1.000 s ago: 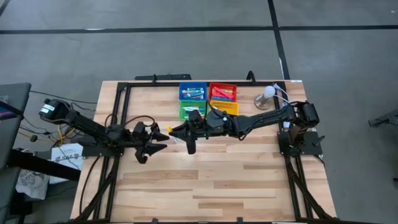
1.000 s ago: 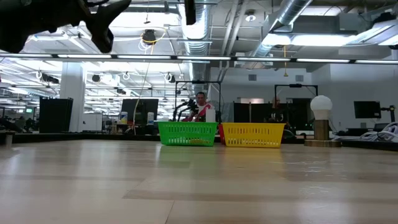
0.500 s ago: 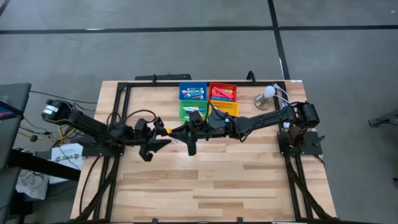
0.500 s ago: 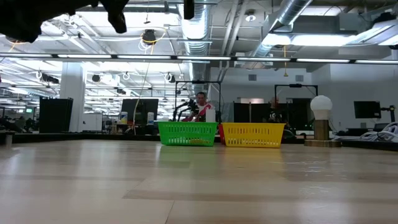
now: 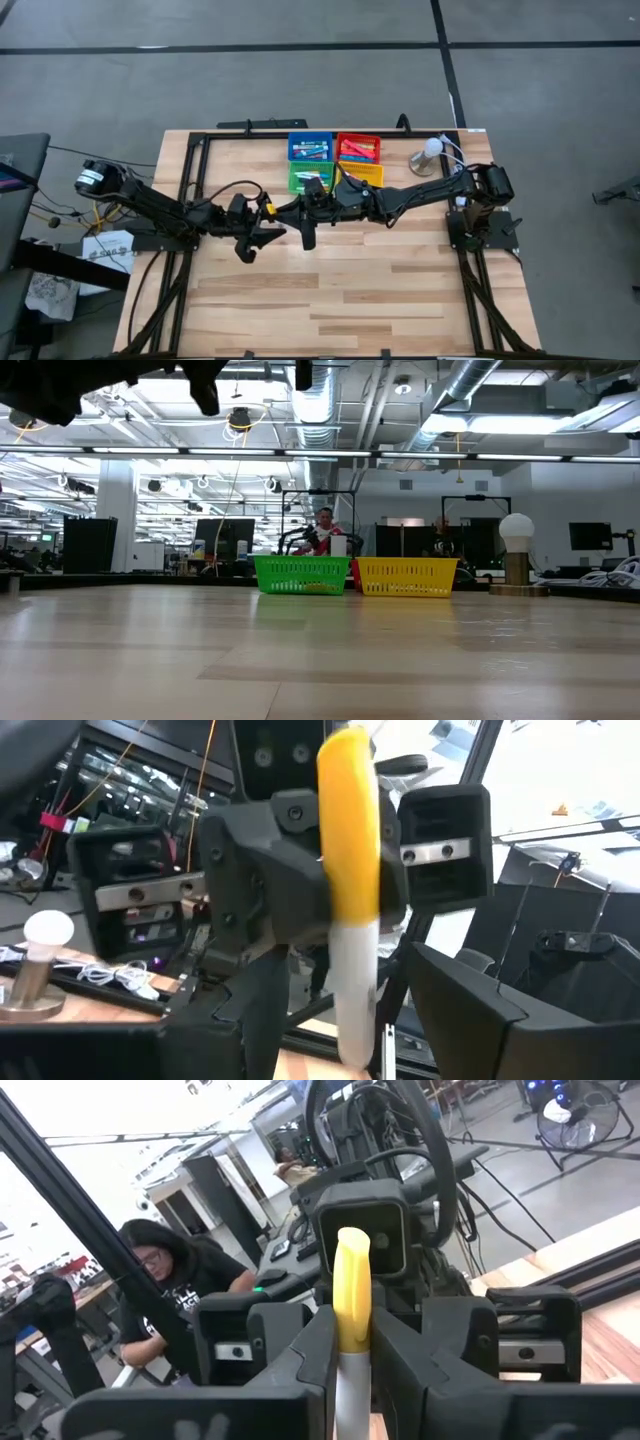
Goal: Pick & Place Markers
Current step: Put the yellow highlighter in the green bin
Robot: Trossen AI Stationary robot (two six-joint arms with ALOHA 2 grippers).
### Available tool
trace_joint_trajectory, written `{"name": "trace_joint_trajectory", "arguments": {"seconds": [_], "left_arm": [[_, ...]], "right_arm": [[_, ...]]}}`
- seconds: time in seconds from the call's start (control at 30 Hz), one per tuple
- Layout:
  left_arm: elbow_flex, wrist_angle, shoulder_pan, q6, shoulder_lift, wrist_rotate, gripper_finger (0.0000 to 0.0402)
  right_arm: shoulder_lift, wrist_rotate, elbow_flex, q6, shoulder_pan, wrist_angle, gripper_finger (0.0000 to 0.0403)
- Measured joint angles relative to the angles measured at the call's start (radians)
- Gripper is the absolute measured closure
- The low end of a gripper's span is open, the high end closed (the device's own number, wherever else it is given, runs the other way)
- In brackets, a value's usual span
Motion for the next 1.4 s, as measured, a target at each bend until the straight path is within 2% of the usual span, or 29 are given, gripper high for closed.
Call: {"name": "trace_joint_trajectory", "arguments": {"seconds": [0.3, 0.4, 0.53, 0.73, 0.8, 1.07, 1.2, 1.4], "left_arm": [[0.008, -0.003, 0.001, 0.001, 0.002, 0.0, 0.0202], [0.009, -0.004, 0.001, -0.002, -0.002, 0.0, 0.0214], [0.009, -0.005, 0.001, -0.013, -0.002, -0.008, 0.0253], [0.009, 0.0, 0.001, -0.034, -0.004, -0.006, 0.0348], [0.01, 0.001, 0.001, -0.035, -0.004, -0.005, 0.0367], [0.01, -0.001, 0.001, -0.084, -0.004, -0.005, 0.0355], [0.01, -0.001, 0.0, -0.083, -0.004, -0.004, 0.0366], [0.01, -0.003, 0.0, -0.085, -0.004, -0.001, 0.0366]], "right_arm": [[-0.001, -0.007, 0.0, -0.001, 0.001, -0.005, 0.0361], [-0.001, -0.02, 0.0, -0.001, 0.001, -0.005, 0.0361], [-0.001, -0.023, 0.0, -0.001, 0.001, -0.005, 0.0363], [-0.001, -0.025, 0.0, 0.0, 0.001, -0.01, 0.0351], [-0.001, -0.027, 0.0, 0.0, 0.001, -0.009, 0.0349], [-0.001, -0.044, 0.0, -0.005, 0.0, -0.01, 0.0347], [-0.001, -0.058, 0.0, -0.013, 0.0, -0.01, 0.0343], [-0.001, -0.104, 0.0, -0.017, -0.001, -0.008, 0.0303]]}}
